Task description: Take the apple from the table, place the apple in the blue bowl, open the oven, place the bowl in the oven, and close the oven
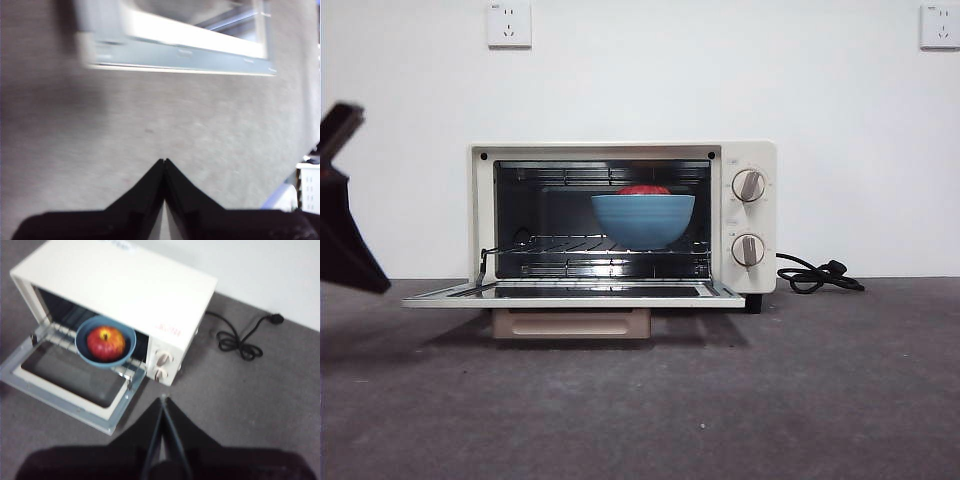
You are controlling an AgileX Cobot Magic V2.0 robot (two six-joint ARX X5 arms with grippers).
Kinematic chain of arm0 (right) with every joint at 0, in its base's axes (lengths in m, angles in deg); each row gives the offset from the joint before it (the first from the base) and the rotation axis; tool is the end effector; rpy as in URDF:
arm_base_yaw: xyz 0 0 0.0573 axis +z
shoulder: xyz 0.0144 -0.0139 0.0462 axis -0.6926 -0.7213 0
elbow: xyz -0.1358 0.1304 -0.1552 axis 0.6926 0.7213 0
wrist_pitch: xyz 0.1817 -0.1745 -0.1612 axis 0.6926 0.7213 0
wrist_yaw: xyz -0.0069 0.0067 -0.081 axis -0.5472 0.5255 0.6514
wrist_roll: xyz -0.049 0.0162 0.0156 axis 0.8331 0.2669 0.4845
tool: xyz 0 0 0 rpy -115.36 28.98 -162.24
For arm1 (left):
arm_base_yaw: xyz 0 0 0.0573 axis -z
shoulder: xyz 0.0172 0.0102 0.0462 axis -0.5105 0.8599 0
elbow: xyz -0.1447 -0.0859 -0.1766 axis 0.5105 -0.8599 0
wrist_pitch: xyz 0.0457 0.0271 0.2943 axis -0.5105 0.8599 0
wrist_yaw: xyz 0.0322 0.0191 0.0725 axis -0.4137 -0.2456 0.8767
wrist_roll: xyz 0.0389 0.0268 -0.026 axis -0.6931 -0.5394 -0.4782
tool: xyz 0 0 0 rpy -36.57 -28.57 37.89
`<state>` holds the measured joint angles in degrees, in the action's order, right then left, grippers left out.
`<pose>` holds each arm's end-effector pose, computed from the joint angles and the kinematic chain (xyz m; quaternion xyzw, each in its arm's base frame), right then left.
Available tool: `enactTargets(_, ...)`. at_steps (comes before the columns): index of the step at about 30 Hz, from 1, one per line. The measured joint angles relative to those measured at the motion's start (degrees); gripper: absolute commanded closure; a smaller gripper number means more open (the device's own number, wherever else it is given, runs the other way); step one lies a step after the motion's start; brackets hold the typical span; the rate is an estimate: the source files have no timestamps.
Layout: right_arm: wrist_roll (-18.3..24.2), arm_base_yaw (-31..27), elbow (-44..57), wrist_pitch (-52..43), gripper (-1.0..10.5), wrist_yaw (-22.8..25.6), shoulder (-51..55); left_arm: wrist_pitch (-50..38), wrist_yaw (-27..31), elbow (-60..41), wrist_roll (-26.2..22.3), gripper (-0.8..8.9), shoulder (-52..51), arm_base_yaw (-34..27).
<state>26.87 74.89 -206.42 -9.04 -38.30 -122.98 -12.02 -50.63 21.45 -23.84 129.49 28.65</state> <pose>0.2230 0.1273 0.5184 -0.1532 0.2984 0.1671 0.9271 0.2889 -0.0100 0.1225 -0.2801 0.5317 -0.2581 0.7564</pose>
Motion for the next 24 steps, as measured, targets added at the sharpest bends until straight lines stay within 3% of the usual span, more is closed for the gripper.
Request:
enactTargets(5, 0.3, 0.0, 8.9, -2.7, 9.5, 0.0, 4.9, -5.1, 0.2, 0.0, 2.0, 8.21, 3.8, -0.3)
enactTargets(16, 0.3, 0.0, 29.9, -10.9, 9.5, 0.0, 17.1, -14.1, 2.9, 0.0, 12.7, 8.21, 8.8, -0.5)
enactTargets(24, 0.0, 0.0, 34.7, -11.6, 9.5, 0.0, 20.6, -16.3, 6.7, 0.0, 18.7, 8.21, 9.0, -0.5)
